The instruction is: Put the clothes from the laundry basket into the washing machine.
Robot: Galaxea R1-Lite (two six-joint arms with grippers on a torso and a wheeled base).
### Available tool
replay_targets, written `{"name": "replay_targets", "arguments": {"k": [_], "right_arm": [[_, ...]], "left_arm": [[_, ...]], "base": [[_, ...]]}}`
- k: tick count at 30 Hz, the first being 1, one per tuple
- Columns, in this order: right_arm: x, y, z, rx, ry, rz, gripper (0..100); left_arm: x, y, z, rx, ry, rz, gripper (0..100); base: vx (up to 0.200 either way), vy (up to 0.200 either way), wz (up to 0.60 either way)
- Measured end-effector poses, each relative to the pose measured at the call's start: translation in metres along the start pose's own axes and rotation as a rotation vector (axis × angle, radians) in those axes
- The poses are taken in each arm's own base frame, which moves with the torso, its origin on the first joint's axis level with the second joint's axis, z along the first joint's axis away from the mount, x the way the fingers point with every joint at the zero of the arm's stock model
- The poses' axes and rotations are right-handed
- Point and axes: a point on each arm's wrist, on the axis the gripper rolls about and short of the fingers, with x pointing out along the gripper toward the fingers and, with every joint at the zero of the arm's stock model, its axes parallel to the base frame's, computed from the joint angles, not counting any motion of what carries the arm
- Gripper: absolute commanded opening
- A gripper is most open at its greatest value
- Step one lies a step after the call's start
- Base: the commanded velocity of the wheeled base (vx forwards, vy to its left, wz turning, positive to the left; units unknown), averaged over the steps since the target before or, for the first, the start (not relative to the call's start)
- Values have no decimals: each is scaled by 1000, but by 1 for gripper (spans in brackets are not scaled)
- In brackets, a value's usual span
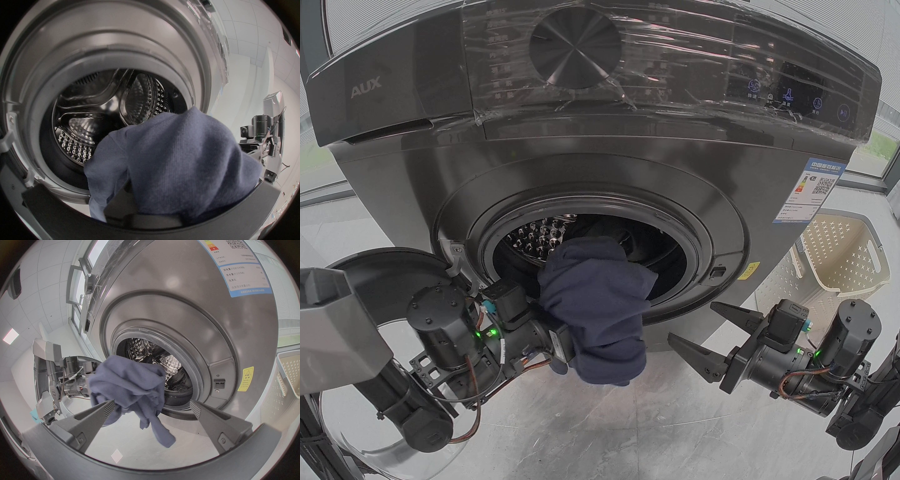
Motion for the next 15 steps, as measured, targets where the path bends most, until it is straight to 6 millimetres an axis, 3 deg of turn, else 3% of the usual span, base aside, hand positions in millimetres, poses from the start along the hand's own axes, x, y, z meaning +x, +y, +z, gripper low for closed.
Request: {"name": "replay_targets", "arguments": {"k": [15], "right_arm": [[0,5,-1,3,3,16,100]], "left_arm": [[71,17,-19,-16,-21,68,0]], "base": [[0,0,0]]}}
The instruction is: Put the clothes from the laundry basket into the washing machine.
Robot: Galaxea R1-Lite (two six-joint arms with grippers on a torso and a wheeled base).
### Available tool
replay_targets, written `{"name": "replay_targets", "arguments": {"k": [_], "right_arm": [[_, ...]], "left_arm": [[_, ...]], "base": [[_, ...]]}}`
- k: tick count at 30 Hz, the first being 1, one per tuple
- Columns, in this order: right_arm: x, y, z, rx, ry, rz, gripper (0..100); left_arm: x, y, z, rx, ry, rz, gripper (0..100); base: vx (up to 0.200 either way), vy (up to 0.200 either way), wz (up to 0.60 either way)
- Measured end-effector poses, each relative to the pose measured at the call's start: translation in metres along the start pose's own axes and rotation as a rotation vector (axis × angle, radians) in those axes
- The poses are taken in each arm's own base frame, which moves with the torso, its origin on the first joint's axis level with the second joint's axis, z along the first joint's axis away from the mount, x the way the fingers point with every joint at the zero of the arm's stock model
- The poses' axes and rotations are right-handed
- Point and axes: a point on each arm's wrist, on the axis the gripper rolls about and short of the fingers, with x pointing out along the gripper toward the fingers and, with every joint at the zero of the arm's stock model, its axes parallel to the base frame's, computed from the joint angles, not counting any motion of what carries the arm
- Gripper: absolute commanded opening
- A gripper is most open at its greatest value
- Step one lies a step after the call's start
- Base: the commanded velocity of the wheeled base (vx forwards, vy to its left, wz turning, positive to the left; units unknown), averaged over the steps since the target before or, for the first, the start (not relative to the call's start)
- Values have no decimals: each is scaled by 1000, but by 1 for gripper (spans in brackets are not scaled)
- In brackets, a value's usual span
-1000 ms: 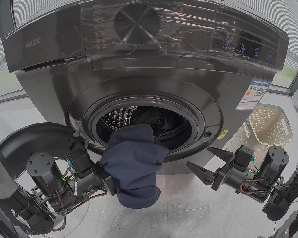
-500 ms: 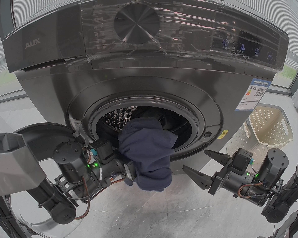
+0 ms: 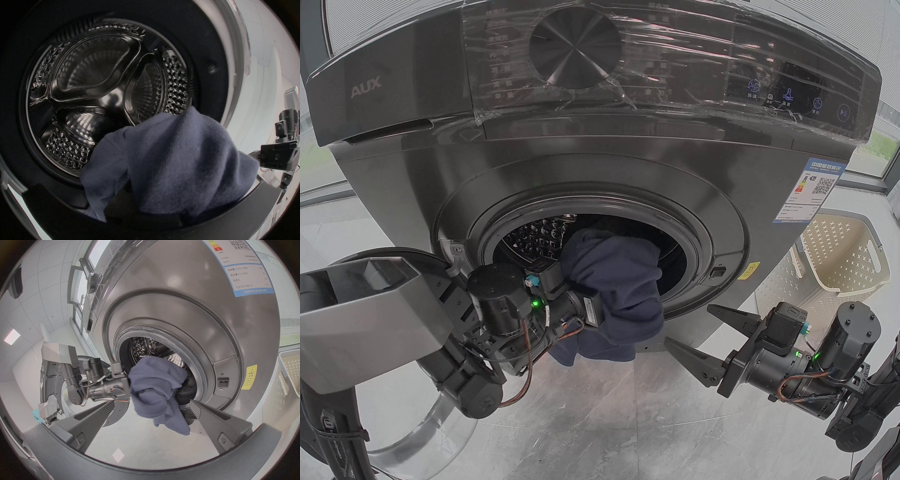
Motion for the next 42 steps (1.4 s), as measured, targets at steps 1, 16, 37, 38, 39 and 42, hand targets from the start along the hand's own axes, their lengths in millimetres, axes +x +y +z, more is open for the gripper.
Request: {"name": "replay_targets", "arguments": {"k": [1,16,37,38,39,42], "right_arm": [[0,0,0,0,0,0,100],[1,2,1,0,-7,8,100],[1,3,2,-1,-8,11,100],[1,3,2,0,-8,12,100],[1,3,2,-1,-8,12,100],[1,3,2,-1,-9,12,100]], "left_arm": [[5,2,0,0,0,4,0],[69,22,-14,1,14,48,0],[130,54,8,-1,-127,220,100],[130,54,7,-9,-126,220,100],[130,54,6,-18,-124,221,100],[129,51,4,-32,-101,228,100]], "base": [[0,0,0],[0,0,0],[0,0,0],[0,0,0],[0,0,0],[0,0,0]]}}
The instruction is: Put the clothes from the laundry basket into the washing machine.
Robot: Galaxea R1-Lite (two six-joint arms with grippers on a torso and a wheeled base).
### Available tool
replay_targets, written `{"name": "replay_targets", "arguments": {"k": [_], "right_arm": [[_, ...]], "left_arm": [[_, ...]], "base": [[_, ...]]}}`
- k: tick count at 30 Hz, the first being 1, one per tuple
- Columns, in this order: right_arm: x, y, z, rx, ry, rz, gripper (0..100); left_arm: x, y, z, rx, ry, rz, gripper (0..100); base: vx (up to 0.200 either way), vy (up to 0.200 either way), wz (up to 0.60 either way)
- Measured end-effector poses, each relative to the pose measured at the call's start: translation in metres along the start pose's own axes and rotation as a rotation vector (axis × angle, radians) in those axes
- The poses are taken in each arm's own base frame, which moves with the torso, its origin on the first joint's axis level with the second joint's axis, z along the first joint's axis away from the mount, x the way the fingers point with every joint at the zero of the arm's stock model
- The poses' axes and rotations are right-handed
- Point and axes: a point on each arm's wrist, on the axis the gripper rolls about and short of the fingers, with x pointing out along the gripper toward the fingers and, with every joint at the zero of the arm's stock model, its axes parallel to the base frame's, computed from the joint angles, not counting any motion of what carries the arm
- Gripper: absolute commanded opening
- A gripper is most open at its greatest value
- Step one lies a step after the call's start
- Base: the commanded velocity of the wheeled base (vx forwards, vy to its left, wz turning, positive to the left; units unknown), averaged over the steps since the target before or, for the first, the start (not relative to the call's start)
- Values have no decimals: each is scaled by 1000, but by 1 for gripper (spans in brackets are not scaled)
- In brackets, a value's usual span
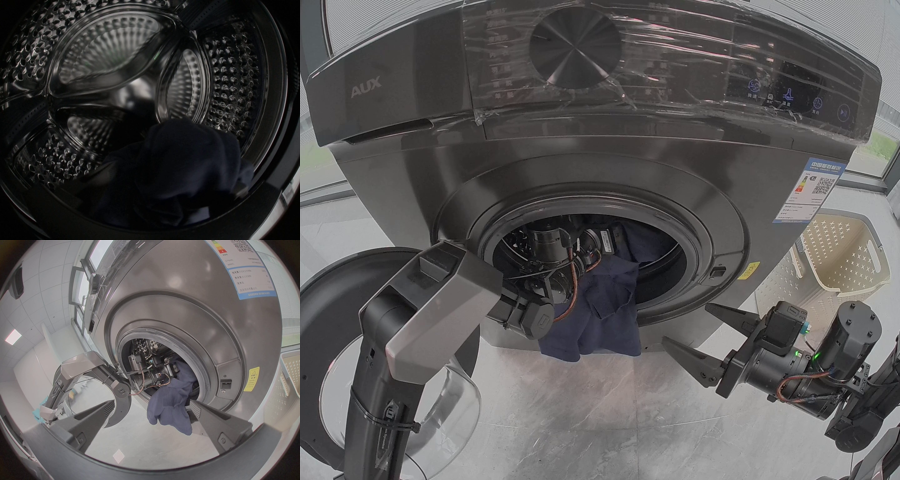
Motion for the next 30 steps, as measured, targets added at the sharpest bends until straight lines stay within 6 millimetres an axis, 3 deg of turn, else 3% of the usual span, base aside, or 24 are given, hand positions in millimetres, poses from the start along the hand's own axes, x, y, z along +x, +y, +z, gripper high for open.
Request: {"name": "replay_targets", "arguments": {"k": [11,20,26,27,30], "right_arm": [[0,2,-1,1,3,6,100],[1,4,-1,5,5,14,100],[1,5,-2,6,7,18,100],[1,6,-2,6,7,18,100],[1,6,-2,6,7,19,100]], "left_arm": [[-16,-3,6,-14,77,4,100],[-48,-9,-16,10,292,-71,100],[-40,-11,-17,12,291,-79,100],[-37,-11,-17,12,286,-78,0],[-23,-11,-15,14,262,-72,0]], "base": [[0,0,0],[0,0,0],[0,0,0],[0,0,0],[0,0,0]]}}
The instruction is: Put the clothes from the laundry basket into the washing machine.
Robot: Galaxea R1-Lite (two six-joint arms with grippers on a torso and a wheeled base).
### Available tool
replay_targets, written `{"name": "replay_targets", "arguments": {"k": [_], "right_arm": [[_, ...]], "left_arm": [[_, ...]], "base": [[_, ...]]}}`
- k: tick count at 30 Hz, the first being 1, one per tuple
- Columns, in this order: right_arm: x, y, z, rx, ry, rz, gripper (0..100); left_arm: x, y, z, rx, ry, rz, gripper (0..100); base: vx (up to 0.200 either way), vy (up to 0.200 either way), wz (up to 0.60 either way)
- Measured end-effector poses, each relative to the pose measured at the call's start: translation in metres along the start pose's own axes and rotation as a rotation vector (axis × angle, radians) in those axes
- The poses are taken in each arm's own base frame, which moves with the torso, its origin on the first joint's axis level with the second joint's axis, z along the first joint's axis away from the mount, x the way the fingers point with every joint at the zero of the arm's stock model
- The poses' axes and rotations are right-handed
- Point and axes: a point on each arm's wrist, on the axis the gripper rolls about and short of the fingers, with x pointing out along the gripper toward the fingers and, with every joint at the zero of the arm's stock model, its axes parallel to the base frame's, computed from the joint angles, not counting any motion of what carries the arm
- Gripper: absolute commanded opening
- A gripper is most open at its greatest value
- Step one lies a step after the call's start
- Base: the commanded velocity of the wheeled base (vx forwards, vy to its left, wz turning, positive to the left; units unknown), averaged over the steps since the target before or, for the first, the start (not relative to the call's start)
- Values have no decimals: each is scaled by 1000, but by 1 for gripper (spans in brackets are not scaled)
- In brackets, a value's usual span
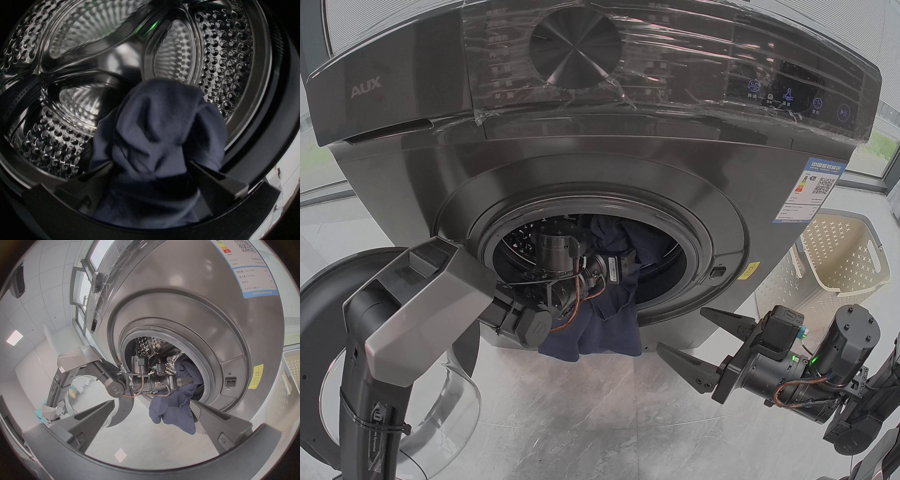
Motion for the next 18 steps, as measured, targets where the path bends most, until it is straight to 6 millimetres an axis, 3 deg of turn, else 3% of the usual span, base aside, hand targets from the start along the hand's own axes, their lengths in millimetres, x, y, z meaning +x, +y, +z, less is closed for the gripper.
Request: {"name": "replay_targets", "arguments": {"k": [10,18], "right_arm": [[1,0,0,1,1,1,100],[1,1,-1,1,1,2,100]], "left_arm": [[31,7,-2,-5,-66,62,0],[49,15,31,-64,-251,152,0]], "base": [[0,0,0],[0,0,0]]}}
